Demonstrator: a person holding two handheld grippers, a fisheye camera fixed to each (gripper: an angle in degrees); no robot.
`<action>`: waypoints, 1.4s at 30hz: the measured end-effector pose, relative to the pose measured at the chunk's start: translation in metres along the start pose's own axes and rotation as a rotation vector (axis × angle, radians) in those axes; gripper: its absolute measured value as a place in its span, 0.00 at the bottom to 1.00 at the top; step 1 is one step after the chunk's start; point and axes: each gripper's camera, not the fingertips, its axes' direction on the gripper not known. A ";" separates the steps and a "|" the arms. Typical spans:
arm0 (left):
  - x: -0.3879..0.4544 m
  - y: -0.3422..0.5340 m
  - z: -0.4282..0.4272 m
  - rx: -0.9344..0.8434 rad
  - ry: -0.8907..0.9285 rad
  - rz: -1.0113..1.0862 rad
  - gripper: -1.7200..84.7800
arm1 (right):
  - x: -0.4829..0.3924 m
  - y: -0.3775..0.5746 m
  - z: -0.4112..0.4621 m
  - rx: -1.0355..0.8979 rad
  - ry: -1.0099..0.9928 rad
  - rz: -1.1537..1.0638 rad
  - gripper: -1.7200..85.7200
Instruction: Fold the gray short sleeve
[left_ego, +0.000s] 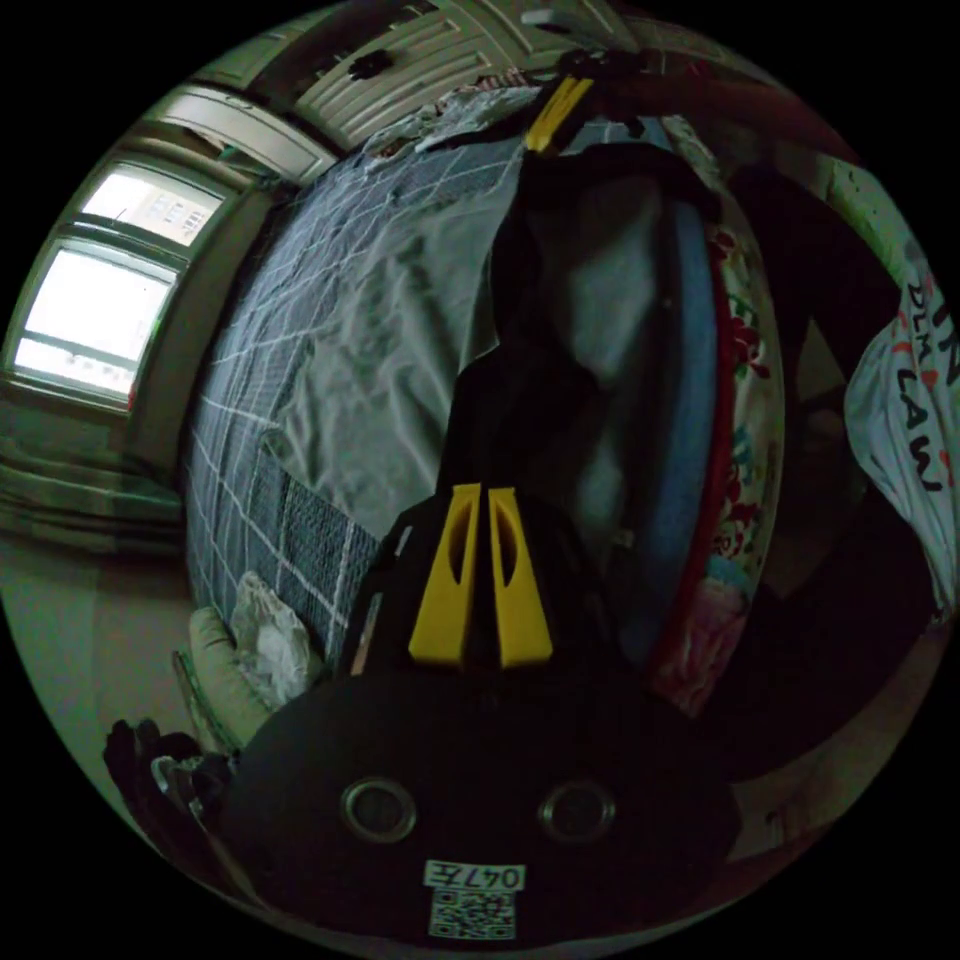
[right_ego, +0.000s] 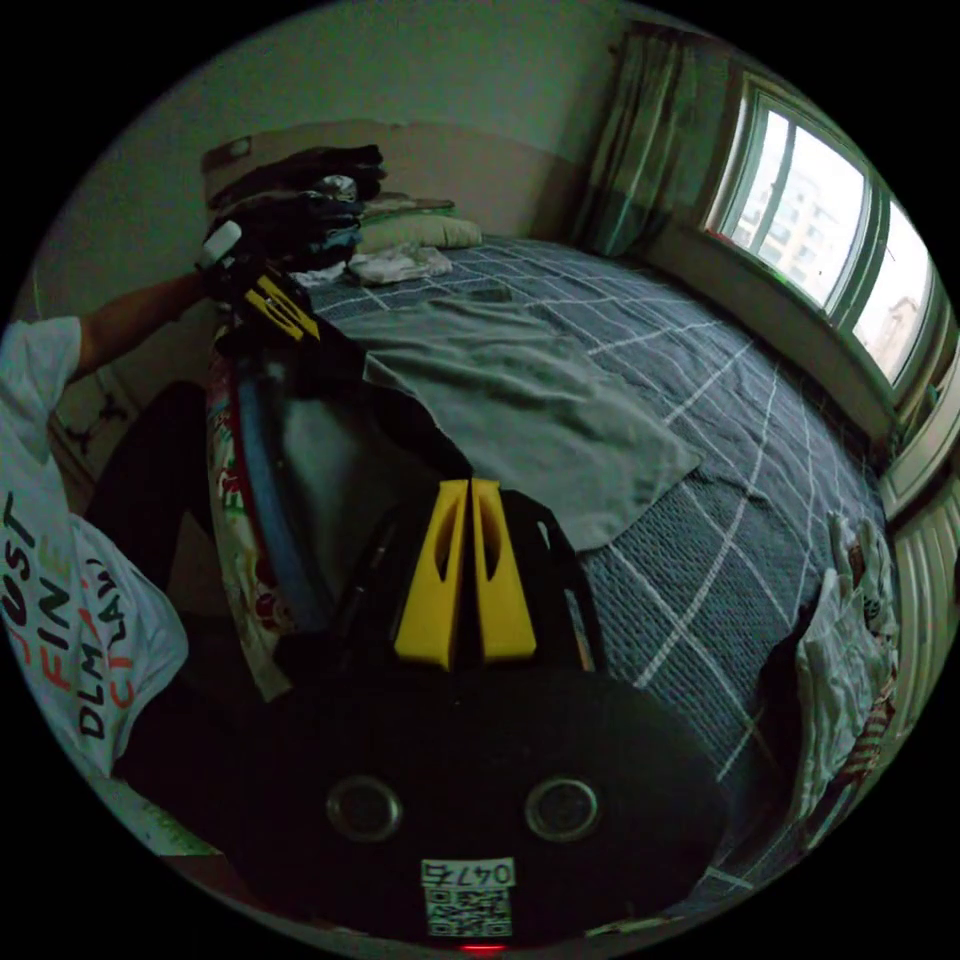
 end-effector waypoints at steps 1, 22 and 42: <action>0.000 0.001 0.000 0.004 0.027 -0.026 0.02 | 0.004 0.002 0.004 -0.015 -0.021 0.010 0.04; 0.071 0.044 -0.077 0.234 0.047 -0.371 0.01 | -0.022 0.013 -0.107 0.195 -0.050 -0.052 0.02; 0.222 0.019 -0.064 0.121 0.200 -0.190 0.18 | -0.041 0.028 -0.167 0.112 0.064 0.090 0.02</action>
